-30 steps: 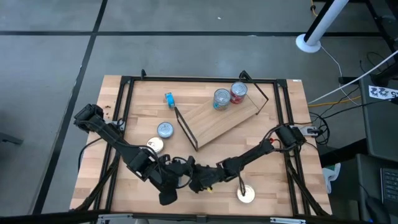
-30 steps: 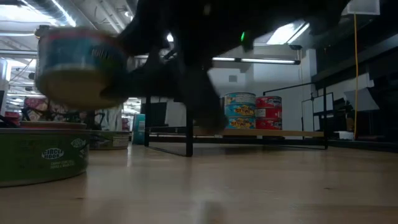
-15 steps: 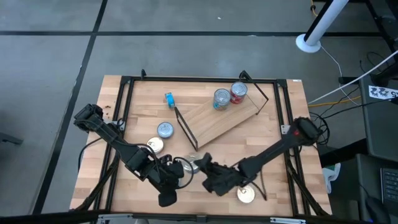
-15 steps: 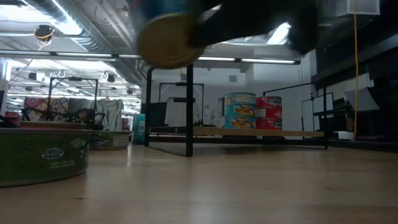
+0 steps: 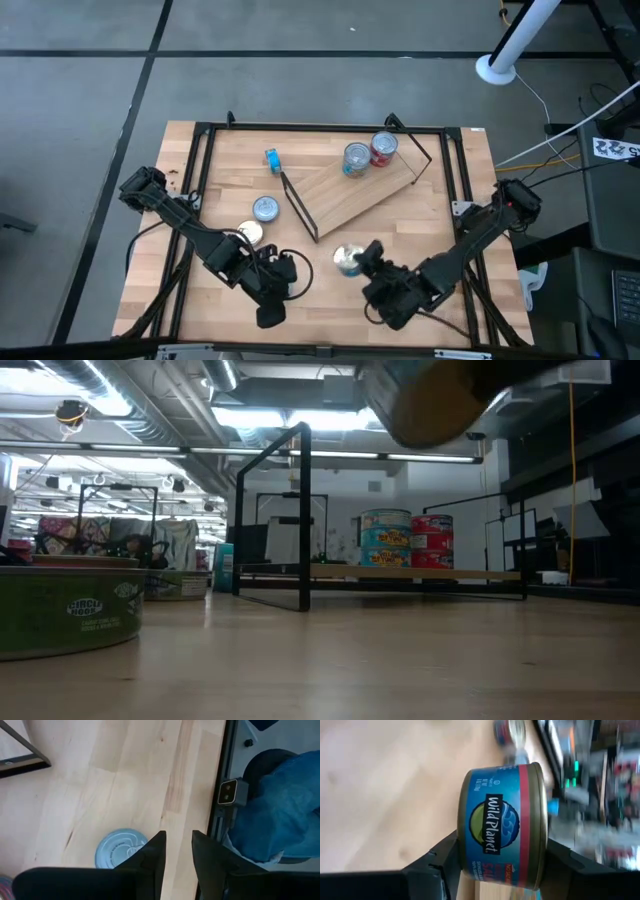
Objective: Stack canned seafood by type on shelf
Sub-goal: Put the middle blue tuna can on the shelf
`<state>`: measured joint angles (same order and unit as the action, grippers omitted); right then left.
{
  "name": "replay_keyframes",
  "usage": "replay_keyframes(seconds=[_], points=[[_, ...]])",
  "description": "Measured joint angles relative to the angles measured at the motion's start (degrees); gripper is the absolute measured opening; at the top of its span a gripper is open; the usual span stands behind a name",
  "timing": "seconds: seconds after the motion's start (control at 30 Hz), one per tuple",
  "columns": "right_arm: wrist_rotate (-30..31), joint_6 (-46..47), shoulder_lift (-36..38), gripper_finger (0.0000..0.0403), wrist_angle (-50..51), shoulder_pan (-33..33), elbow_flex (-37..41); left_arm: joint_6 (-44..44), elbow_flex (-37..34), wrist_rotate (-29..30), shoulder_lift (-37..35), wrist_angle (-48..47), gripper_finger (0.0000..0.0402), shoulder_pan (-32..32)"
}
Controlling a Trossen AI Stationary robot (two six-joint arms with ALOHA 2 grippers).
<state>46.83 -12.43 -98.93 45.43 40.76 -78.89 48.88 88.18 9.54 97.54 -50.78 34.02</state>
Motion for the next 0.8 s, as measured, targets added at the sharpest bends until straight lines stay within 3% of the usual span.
replay_keyframes(seconds=[0.2,0.37,0.57,0.8], points=[[5.5,16.7,0.1,0.0191,16.7,-0.9,2.8,-3.3,0.0,0.2,0.0,0.0,0.0088,-1.6],[10.8,19.8,0.1,0.0191,16.1,-4.0,9.5,-7.3,0.0,0.2,0.0,0.0,0.0088,-3.0],[12.8,14.1,0.1,0.0191,1.9,-12.0,17.7,-11.0,0.0,0.2,0.0,0.0,0.0088,-4.8],[9.3,3.0,0.1,0.0191,-16.1,-20.2,21.9,-15.4,0.0,0.2,0.0,-0.1,0.0088,-6.6]])
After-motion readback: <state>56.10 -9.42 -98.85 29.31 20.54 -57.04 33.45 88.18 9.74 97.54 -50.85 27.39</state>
